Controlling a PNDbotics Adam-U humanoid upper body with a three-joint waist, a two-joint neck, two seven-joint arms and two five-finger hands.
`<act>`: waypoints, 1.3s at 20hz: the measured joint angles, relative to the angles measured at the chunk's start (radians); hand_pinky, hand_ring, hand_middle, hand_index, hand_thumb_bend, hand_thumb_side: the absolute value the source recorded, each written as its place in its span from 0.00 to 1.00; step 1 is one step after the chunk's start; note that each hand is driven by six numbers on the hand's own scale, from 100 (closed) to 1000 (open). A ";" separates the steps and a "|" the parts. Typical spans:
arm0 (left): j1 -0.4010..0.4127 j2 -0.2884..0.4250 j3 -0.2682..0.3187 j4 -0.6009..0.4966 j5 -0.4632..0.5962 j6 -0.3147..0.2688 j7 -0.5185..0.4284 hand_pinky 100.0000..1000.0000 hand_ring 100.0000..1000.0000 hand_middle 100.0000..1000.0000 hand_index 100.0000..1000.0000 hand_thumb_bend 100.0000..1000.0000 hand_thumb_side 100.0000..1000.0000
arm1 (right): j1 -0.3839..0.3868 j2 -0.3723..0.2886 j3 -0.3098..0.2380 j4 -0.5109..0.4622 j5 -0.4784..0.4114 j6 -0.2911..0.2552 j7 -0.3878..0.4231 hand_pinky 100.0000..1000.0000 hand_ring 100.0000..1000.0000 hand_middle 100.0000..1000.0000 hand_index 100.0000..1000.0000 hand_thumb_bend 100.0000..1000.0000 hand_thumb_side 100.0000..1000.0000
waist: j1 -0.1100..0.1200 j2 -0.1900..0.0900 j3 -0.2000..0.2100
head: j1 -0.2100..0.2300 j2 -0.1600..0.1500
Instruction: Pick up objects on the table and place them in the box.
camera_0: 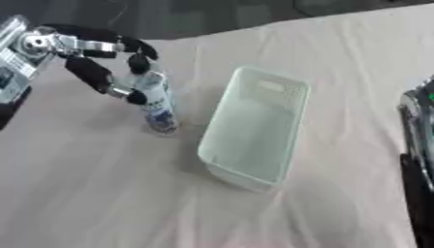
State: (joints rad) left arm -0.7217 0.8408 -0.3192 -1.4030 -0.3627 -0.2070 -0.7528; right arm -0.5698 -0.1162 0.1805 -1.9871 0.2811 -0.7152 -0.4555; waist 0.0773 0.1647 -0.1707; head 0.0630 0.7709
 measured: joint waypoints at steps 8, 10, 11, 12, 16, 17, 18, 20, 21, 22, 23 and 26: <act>0.000 -0.005 -0.004 0.000 0.013 -0.005 0.005 1.00 1.00 1.00 1.00 0.52 0.76 | -0.003 0.008 0.003 0.000 0.000 -0.003 0.002 0.34 0.47 0.52 0.60 0.00 1.00 | 0.001 0.000 -0.004 | -0.001 0.000; 0.000 -0.009 -0.004 0.001 0.017 -0.005 0.005 1.00 1.00 1.00 1.00 0.52 0.76 | -0.003 0.008 0.003 0.000 0.000 -0.003 0.002 0.34 0.47 0.52 0.60 0.00 1.00 | 0.001 0.000 -0.005 | -0.001 0.000; 0.000 -0.012 -0.005 0.003 0.020 -0.005 0.005 1.00 1.00 1.00 1.00 0.52 0.76 | -0.003 0.008 0.003 0.000 0.000 -0.003 0.002 0.34 0.47 0.52 0.60 0.00 1.00 | 0.002 0.000 -0.006 | -0.001 0.000; 0.000 -0.013 -0.007 0.004 0.021 -0.005 0.005 1.00 1.00 1.00 1.00 0.52 0.76 | -0.003 0.008 0.003 0.000 0.000 -0.003 0.002 0.34 0.47 0.52 0.60 0.00 1.00 | 0.002 0.000 -0.006 | -0.001 0.000; 0.000 -0.019 -0.010 0.007 0.026 -0.005 0.004 1.00 1.00 1.00 1.00 0.52 0.76 | -0.003 0.009 0.003 0.000 0.001 -0.003 0.002 0.34 0.47 0.52 0.60 0.00 1.00 | 0.002 0.000 -0.006 | -0.001 0.000; 0.000 -0.022 -0.010 0.008 0.028 -0.006 0.004 1.00 1.00 1.00 1.00 0.52 0.76 | -0.003 0.009 0.003 0.000 0.001 -0.003 0.002 0.34 0.47 0.52 0.60 0.00 1.00 | 0.002 0.000 -0.007 | -0.001 0.000; 0.000 -0.022 -0.011 0.011 0.029 -0.006 0.004 1.00 1.00 1.00 1.00 0.52 0.76 | -0.003 0.009 0.003 0.000 0.001 -0.003 0.002 0.34 0.47 0.52 0.60 0.00 1.00 | 0.002 0.000 -0.007 | -0.001 0.000; 0.000 -0.023 -0.015 0.013 0.029 -0.007 0.002 1.00 1.00 1.00 1.00 0.52 0.76 | -0.003 0.009 0.003 0.000 0.001 -0.003 0.002 0.34 0.47 0.52 0.60 0.00 1.00 | 0.002 0.000 -0.008 | -0.001 0.000; 0.000 -0.026 -0.016 0.013 0.029 -0.007 0.002 1.00 1.00 1.00 1.00 0.52 0.76 | -0.003 0.009 0.003 0.000 0.001 -0.004 0.002 0.34 0.47 0.52 0.60 0.00 1.00 | 0.002 0.000 -0.008 | -0.001 0.000; 0.000 -0.030 -0.016 0.015 0.029 -0.008 0.001 1.00 1.00 1.00 1.00 0.52 0.76 | -0.004 0.009 0.003 0.000 0.001 -0.004 0.001 0.34 0.47 0.52 0.60 0.00 1.00 | 0.002 0.000 -0.009 | -0.001 0.000; 0.000 -0.031 -0.016 0.016 0.029 -0.009 0.000 1.00 1.00 1.00 1.00 0.52 0.76 | -0.004 0.009 0.003 0.000 0.001 -0.005 0.001 0.34 0.47 0.52 0.60 0.00 1.00 | 0.002 0.000 -0.010 | -0.001 0.000; 0.001 -0.031 -0.019 0.021 0.029 -0.010 -0.001 1.00 1.00 1.00 1.00 0.48 0.81 | -0.006 0.012 0.004 0.000 0.001 -0.007 0.002 0.34 0.47 0.52 0.60 0.00 1.00 | 0.001 0.000 -0.011 | -0.001 0.000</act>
State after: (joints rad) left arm -0.7212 0.8097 -0.3382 -1.3821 -0.3337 -0.2165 -0.7537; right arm -0.5761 -0.1038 0.1840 -1.9871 0.2817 -0.7223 -0.4535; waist 0.0788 0.1647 -0.1821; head 0.0623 0.7709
